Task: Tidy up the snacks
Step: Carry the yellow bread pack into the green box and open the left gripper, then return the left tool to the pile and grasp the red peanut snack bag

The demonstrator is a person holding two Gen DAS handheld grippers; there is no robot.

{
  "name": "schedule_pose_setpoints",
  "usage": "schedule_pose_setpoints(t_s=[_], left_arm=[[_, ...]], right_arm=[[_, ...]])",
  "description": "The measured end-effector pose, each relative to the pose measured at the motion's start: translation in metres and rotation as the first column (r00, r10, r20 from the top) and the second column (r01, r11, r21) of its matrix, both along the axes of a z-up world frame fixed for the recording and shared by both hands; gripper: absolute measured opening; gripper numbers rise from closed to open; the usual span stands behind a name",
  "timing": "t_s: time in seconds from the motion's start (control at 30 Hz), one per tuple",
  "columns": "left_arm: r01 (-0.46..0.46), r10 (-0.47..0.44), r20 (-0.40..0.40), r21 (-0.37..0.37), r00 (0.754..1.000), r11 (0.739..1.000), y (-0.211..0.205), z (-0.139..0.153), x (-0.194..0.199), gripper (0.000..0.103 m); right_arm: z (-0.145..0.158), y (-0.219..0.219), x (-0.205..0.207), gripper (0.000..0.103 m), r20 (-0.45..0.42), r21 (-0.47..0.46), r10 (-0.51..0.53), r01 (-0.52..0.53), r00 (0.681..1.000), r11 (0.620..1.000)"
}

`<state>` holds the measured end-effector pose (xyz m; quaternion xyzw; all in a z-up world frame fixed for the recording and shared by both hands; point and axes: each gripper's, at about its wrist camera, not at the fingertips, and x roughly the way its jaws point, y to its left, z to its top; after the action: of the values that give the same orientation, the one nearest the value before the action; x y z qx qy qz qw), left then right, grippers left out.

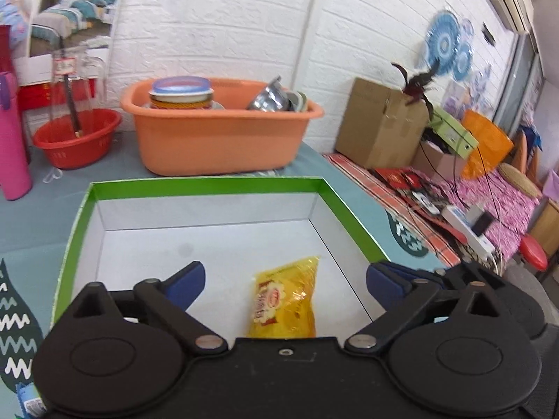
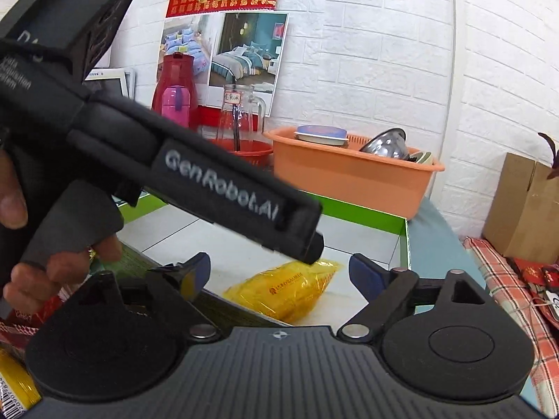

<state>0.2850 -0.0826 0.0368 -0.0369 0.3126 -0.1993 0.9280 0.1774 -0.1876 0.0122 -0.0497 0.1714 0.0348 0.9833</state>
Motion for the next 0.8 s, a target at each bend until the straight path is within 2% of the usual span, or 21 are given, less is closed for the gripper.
schedule_pose_setpoints(t_s=[0.1, 0.43, 0.8], left_arm=[[-0.030, 0.030, 0.001, 0.021, 1.000, 0.999, 0.002, 0.003, -0.004, 0.103], [-0.027, 0.026, 0.030, 0.043, 0.999, 0.999, 0.003, 0.013, -0.032, 0.103], [-0.004, -0.001, 0.097, 0.055, 0.995, 0.998, 0.005, 0.038, -0.094, 0.103]], right_arm=[[0.003, 0.000, -0.002, 0.103, 0.002, 0.005, -0.003, 0.003, 1.000, 1.000], [0.015, 0.006, -0.022, 0.103, 0.029, -0.012, -0.002, 0.002, 1.000, 1.000], [0.039, 0.012, -0.069, 0.103, 0.079, -0.063, 0.001, 0.004, 0.997, 0.998]])
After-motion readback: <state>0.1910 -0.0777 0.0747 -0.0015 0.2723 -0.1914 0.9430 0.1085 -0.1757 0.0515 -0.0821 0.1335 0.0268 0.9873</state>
